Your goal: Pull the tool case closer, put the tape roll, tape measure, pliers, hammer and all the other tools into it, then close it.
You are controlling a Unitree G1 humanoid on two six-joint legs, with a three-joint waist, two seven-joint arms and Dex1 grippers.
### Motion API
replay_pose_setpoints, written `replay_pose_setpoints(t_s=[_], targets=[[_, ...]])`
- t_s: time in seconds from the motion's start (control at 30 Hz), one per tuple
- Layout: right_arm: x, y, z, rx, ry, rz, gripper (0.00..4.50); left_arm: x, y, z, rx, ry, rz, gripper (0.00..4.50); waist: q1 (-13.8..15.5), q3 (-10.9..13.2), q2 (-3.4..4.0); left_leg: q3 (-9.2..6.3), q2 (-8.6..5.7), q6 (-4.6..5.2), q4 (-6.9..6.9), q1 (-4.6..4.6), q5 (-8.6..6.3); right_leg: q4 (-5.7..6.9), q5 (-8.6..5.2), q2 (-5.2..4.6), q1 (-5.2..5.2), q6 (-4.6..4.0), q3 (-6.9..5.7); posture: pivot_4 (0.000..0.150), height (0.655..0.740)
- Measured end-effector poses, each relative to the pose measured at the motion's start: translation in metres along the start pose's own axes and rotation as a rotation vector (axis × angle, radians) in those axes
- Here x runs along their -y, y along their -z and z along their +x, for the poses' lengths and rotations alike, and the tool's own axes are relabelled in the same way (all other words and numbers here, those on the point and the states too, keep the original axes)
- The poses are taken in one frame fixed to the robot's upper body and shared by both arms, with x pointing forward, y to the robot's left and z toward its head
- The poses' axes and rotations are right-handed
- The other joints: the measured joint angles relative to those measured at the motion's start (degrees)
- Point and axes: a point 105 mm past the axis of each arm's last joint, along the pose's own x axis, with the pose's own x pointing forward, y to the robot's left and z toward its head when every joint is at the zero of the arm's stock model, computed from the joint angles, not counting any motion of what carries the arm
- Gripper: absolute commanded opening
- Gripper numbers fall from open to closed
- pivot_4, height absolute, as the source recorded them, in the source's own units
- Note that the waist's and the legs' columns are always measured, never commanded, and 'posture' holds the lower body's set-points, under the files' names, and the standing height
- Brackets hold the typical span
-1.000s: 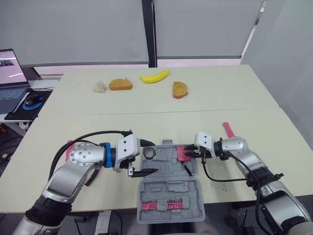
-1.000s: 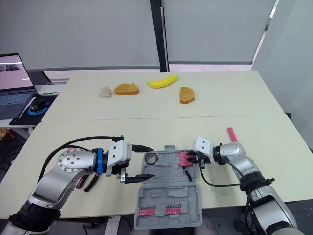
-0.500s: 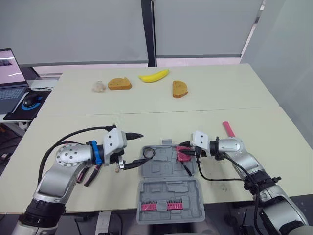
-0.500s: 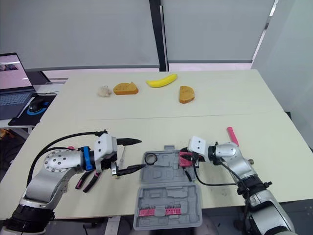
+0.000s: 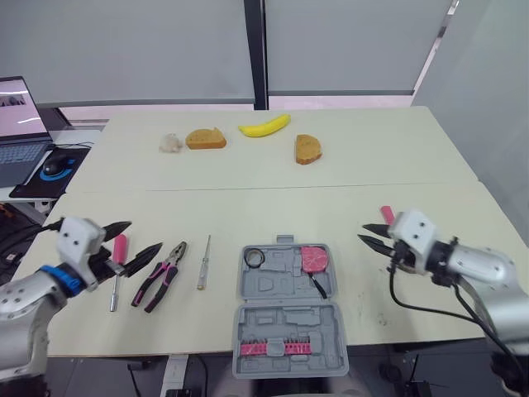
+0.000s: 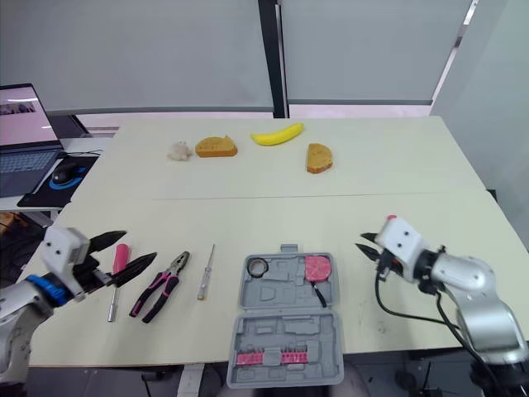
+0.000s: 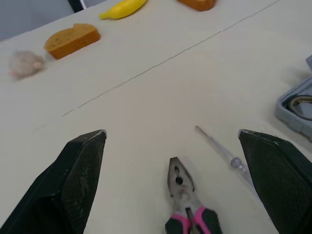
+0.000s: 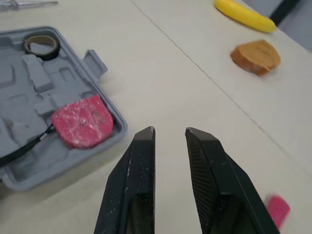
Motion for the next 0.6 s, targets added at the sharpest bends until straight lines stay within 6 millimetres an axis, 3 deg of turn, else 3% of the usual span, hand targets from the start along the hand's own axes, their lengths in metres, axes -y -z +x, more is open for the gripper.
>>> replay_pose_setpoints(t_s=[0.3, 0.4, 0.6], targets=[[-0.002, 0.066, -0.069, -0.209, 0.192, 0.15, 3.45, -0.016, 0.068, -0.075, -0.228, -0.148, -0.227, 4.5, 0.74, -0.04, -0.07, 0.02, 0.02, -0.01, 0.0, 0.06, -0.01, -0.07, -0.04, -0.06, -0.01, -0.04, -0.03, 0.15, 0.7361], [-0.003, 0.078, -0.083, -0.247, 0.219, 0.17, 4.47, -0.011, 0.077, -0.084, -0.262, -0.148, -0.247, 4.5, 0.84, -0.07, -0.12, 0.01, 0.03, -0.01, 0.02, 0.1, -0.01, -0.08, -0.05, -0.08, -0.04, -0.07, -0.04, 0.15, 0.7361], [-0.008, 0.089, -0.092, -0.272, 0.217, 0.18, 4.47, 0.002, 0.082, -0.083, -0.252, -0.131, -0.267, 4.5, 0.85, -0.15, -0.22, 0.03, 0.07, -0.03, 0.02, 0.11, -0.03, -0.08, -0.11, -0.09, -0.04, -0.15, -0.04, 0.15, 0.7361]])
